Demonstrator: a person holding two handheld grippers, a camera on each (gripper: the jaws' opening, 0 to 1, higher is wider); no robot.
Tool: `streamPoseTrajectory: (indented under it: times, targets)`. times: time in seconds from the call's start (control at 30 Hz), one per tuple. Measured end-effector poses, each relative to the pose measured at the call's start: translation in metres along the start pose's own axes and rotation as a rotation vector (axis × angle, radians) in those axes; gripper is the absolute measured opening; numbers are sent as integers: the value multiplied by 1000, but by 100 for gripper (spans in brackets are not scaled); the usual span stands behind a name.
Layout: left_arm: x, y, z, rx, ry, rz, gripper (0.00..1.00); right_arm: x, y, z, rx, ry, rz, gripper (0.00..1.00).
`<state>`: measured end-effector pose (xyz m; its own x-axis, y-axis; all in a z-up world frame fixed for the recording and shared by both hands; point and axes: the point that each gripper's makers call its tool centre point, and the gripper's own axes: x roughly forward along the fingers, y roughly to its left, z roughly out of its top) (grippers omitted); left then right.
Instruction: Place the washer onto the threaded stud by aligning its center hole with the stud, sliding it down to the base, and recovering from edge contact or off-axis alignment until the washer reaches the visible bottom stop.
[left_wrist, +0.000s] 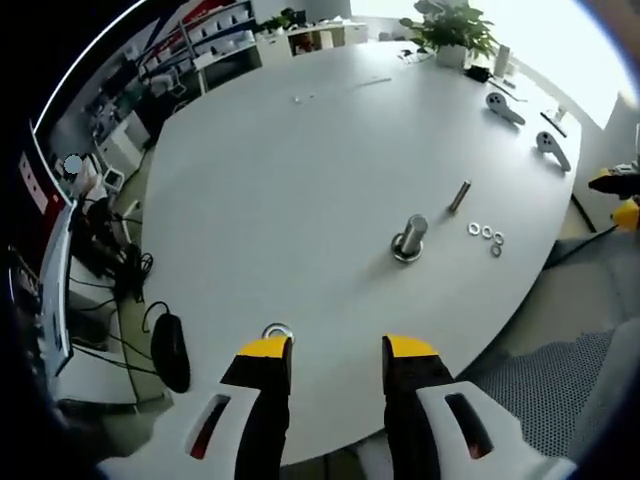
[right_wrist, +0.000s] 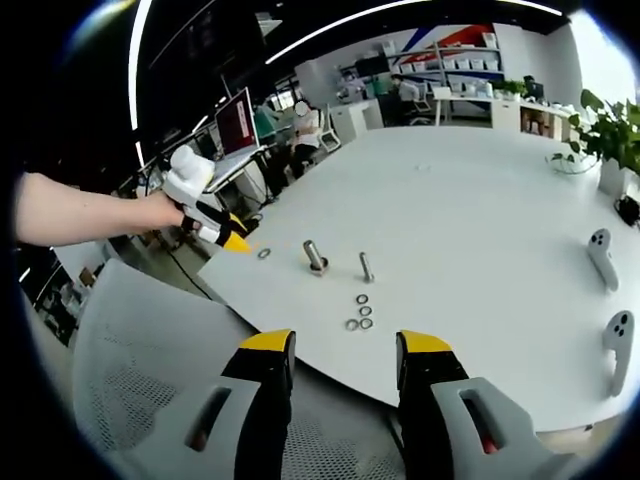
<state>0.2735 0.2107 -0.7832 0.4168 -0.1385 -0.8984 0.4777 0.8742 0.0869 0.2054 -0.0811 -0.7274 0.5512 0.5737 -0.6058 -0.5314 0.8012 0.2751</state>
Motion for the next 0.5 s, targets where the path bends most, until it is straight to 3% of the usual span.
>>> streamPoseTrajectory:
  times: [0.5]
  targets:
    - [10, 21, -15, -26, 31, -19, 34, 2, 1, -4, -17, 26, 2, 42]
